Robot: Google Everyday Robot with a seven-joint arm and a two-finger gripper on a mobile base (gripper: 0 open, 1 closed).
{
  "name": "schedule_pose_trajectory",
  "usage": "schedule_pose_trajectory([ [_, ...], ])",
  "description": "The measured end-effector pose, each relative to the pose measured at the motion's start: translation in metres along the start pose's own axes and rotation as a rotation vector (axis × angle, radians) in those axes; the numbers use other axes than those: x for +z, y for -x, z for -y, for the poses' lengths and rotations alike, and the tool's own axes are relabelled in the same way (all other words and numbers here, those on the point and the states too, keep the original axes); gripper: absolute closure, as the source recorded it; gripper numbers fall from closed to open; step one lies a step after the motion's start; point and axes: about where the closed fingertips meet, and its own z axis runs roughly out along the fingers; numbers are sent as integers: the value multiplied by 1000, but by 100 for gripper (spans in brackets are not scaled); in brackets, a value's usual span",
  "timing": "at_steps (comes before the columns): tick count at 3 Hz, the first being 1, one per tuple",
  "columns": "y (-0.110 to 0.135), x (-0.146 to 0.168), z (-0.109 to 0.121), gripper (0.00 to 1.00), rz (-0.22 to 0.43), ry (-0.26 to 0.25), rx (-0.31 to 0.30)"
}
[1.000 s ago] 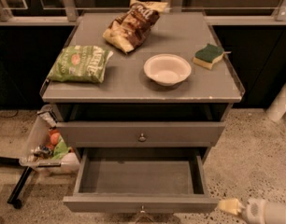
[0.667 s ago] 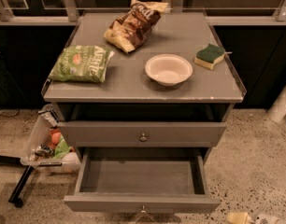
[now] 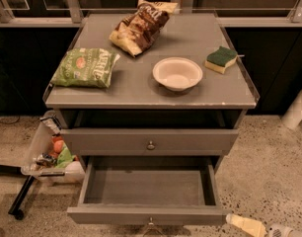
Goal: Open middle drawer
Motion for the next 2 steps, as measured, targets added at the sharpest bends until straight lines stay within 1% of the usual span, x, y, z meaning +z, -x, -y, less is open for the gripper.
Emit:
schedule_pose_trajectory([
  [1, -9, 11, -12, 0, -12, -49, -124],
  [2, -9, 11, -12, 0, -12, -49, -124],
])
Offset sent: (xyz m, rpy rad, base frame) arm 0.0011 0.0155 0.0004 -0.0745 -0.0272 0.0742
